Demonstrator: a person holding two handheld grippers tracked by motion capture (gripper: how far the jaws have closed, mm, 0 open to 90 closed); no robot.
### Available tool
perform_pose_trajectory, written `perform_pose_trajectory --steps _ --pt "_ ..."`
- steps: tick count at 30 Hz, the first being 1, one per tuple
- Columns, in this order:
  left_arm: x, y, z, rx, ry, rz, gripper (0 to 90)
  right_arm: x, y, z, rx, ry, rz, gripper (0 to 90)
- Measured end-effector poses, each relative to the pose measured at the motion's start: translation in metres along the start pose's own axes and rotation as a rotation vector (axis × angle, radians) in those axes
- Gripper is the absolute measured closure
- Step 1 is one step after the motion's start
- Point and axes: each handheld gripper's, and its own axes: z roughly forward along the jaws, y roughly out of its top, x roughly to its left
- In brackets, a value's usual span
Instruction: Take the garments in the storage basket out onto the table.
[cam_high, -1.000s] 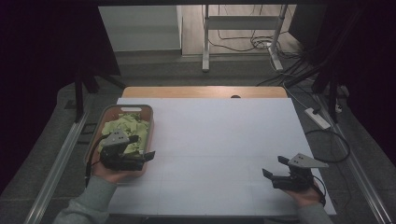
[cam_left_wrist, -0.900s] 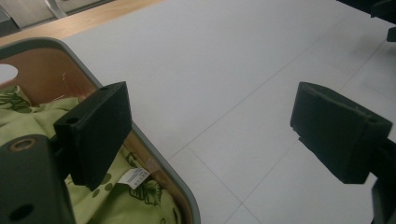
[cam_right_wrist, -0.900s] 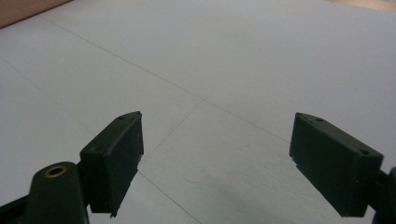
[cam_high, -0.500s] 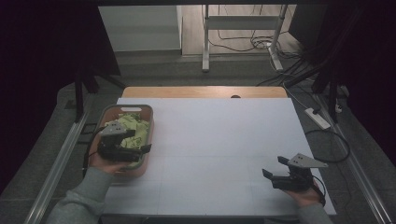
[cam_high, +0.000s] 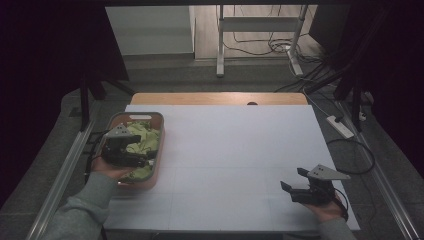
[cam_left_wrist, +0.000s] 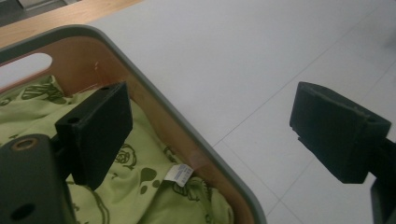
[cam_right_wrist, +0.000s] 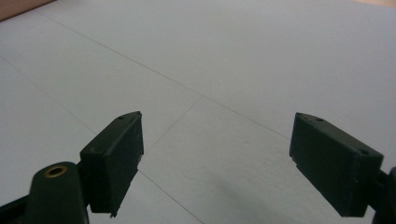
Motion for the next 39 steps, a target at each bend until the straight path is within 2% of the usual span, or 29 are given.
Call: perform_pose_trajectory --steps 28,39 --pt "0.032 0.005 0.000 0.097 0.016 0.014 13.6 0.001 0.000 0.001 0.009 -0.001 -0.003 18.2" --pt "0.050 0.004 0.005 0.170 0.032 0.002 13.5 0.001 0.000 0.001 0.010 -0.002 -0.003 18.2"
